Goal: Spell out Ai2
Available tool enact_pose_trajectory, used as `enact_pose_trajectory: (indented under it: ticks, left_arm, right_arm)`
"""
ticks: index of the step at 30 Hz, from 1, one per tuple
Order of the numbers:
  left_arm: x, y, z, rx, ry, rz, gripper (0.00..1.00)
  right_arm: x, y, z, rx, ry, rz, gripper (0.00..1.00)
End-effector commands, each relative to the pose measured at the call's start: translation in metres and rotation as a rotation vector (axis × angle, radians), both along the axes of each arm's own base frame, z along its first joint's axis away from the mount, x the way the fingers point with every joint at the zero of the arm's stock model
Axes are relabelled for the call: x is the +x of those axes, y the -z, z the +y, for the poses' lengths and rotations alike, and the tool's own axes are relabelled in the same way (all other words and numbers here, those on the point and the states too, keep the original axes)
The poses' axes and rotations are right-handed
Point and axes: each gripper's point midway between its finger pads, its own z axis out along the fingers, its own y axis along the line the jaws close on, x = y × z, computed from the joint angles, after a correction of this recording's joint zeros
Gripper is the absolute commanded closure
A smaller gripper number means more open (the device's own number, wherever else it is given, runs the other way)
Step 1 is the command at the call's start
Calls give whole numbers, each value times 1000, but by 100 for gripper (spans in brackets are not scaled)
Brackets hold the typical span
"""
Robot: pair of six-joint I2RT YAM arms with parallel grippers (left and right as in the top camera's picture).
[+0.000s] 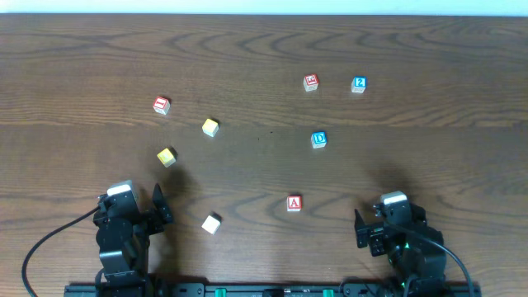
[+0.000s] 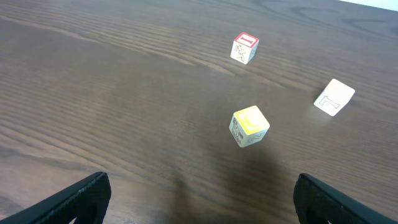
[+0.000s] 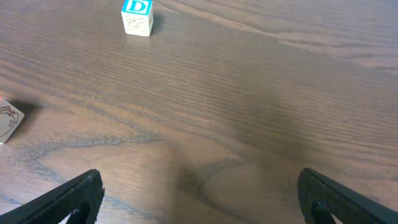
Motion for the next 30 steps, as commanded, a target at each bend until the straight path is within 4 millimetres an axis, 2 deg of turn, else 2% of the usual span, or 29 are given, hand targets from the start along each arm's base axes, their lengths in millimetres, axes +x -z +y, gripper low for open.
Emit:
enact_pose_trajectory:
  ticks: [1, 20, 27, 30]
  left_arm:
    - [0, 7, -3, 9, 22, 14, 5]
    - [0, 7, -4, 5, 29, 13, 5]
    - [2, 4, -5, -51, 7, -14, 5]
    - [4, 0, -5, -136, -36, -47, 5]
  right_arm:
    - [-1, 2, 3, -5, -21, 0, 1]
    - [-1, 2, 3, -5, -20, 0, 1]
    - [-1, 2, 3, -5, -21, 0, 1]
    - [-1, 2, 3, -5, -21, 0, 1]
